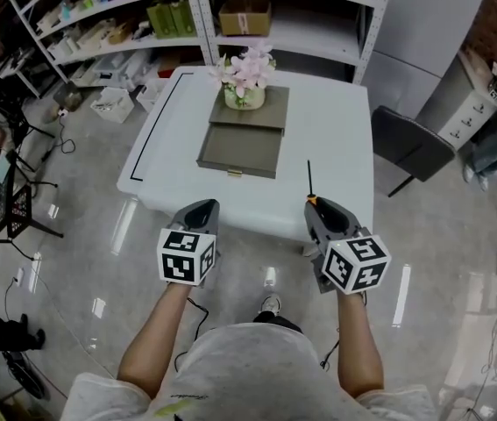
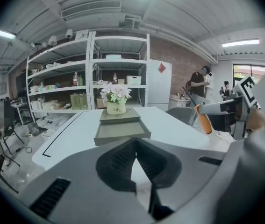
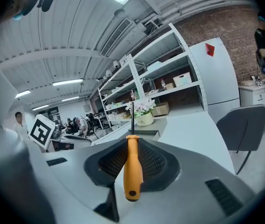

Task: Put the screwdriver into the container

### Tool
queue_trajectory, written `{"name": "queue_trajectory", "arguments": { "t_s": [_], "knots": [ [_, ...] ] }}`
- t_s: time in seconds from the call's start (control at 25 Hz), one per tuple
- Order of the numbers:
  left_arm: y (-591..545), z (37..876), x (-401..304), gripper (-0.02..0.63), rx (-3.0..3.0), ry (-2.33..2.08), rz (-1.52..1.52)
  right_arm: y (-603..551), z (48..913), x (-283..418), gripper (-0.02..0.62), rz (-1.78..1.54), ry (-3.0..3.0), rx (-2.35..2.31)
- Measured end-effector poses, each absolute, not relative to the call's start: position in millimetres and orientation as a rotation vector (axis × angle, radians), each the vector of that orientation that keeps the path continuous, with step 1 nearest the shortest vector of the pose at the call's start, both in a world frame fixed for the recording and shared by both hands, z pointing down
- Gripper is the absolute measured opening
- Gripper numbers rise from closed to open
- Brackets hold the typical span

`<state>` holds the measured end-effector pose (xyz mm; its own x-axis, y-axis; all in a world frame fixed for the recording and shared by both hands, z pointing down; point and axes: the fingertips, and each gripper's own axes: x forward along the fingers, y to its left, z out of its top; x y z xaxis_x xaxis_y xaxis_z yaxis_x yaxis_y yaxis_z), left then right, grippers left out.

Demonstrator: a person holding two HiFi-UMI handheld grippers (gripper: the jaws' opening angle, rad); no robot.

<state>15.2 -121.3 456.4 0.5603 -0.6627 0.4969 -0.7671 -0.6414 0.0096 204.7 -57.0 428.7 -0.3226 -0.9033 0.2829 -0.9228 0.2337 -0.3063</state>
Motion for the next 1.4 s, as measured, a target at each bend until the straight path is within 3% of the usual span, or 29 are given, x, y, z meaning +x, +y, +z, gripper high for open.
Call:
{"name": "queue_trajectory", "arguments": {
  "t_s": [0.44,1.4],
  "knots": [
    [-159,461,24,0.005,2.519,-1.275,0.668,-106,433,222,0.075,0.618,-2.464,1.694],
    [-282,487,-29,0.005,2.438,-1.322,0.596,-240,458,153,0.075,0.528,-2.403,1.432]
  ]
}}
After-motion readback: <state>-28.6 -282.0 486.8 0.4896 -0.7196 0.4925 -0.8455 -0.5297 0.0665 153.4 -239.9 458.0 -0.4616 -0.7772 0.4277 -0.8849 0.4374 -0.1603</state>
